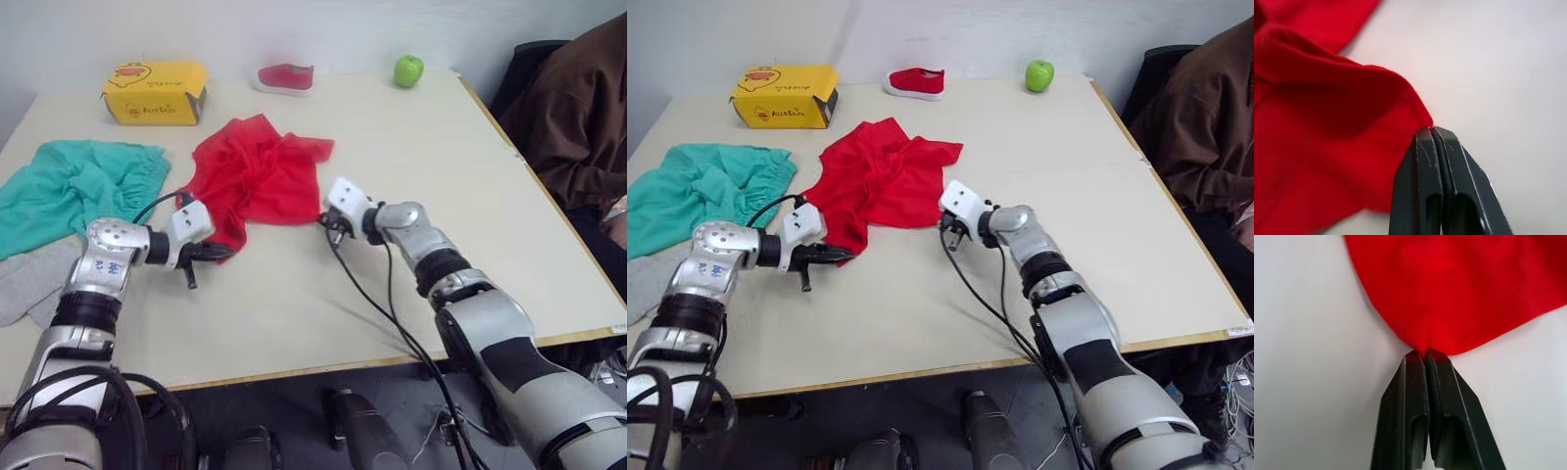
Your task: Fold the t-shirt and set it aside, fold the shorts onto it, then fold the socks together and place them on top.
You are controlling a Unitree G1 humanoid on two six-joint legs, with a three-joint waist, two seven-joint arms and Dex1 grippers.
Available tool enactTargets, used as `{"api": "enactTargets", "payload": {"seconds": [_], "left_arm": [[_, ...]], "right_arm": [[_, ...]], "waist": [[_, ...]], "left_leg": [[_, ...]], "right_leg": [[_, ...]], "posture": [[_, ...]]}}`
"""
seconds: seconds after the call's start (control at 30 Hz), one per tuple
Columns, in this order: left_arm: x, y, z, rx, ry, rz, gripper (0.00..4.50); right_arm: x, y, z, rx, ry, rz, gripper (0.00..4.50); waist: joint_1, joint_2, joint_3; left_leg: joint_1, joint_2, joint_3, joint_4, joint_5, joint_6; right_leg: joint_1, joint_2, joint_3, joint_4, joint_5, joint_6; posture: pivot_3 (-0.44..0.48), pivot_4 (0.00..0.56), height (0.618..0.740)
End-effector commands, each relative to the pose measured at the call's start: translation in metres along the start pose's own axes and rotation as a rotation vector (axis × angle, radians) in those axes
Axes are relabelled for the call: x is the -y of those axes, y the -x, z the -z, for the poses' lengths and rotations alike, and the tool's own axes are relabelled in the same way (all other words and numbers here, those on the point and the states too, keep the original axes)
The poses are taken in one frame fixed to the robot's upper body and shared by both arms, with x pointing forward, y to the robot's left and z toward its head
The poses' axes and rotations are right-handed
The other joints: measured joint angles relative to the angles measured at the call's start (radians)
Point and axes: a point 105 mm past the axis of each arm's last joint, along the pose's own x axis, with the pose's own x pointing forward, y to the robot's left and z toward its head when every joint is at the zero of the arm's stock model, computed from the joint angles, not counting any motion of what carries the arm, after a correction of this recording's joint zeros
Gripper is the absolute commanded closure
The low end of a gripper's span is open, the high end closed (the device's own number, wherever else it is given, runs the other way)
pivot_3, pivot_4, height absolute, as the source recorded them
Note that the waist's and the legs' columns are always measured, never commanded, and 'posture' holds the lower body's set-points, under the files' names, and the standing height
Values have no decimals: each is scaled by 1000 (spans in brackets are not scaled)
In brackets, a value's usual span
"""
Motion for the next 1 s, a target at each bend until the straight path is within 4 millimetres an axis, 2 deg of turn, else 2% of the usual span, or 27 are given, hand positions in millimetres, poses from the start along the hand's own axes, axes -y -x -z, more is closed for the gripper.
{"api": "enactTargets", "payload": {"seconds": [0.03,0.13,0.23,0.3,0.4,0.53,0.7,0.83,0.9,0.97,1.0], "left_arm": [[25,25,-6,14,12,98,4500],[50,41,2,-19,65,187,4500],[66,47,7,-40,90,219,4500],[75,50,8,-42,105,229,4500],[84,52,8,-39,126,237,4500],[112,61,7,-40,189,320,4500],[127,75,14,-68,254,359,4500],[133,83,11,-59,290,402,4500],[123,79,9,-40,269,376,4500],[98,70,2,7,232,289,4500],[78,64,-5,46,200,219,4500]], "right_arm": [[-2,45,-12,92,59,-37,4477],[-23,92,6,71,62,-58,4477],[-43,125,19,24,52,-92,4477],[-54,144,21,12,28,-126,4477],[-68,163,18,11,-9,-176,4477],[-97,197,15,-22,-143,-344,4477],[-112,221,21,-80,-272,-414,4477],[-114,227,31,-83,-369,-390,4477],[-108,222,35,-66,-403,-347,4477],[-89,211,35,-34,-407,-254,4477],[-75,205,33,-12,-403,-191,4477]], "waist": [[7,0,0],[28,0,0],[37,1,1],[43,2,1],[48,1,1],[61,2,1],[68,1,1],[76,1,1],[81,1,1],[85,1,1],[87,1,2]], "left_leg": [[-2,0,-1,0,0,0],[-4,0,-3,1,0,0],[-4,0,-2,2,-1,1],[-2,-1,-2,4,-3,4],[2,-1,0,4,-7,11],[4,0,0,2,-10,11],[6,0,1,0,-10,13],[7,0,2,0,-11,13],[7,0,3,0,-11,14],[8,-1,3,0,-11,14],[9,-1,3,0,-11,14]], "right_leg": [[-1,0,0,-1,0,0],[-2,0,-2,-1,0,0],[-1,1,-1,-2,0,0],[1,1,0,-3,0,0],[4,3,2,-7,0,0],[5,5,2,-8,-1,0],[8,5,2,-14,-1,0],[9,5,3,-15,-1,0],[9,6,3,-15,-1,0],[10,6,3,-16,-1,0],[11,7,3,-17,0,1]], "posture": [[0,150,740],[0,150,740],[0,150,740],[0,150,740],[0,150,740],[0,150,740],[0,150,740],[0,150,740],[0,150,740],[0,150,740],[0,150,740]]}}
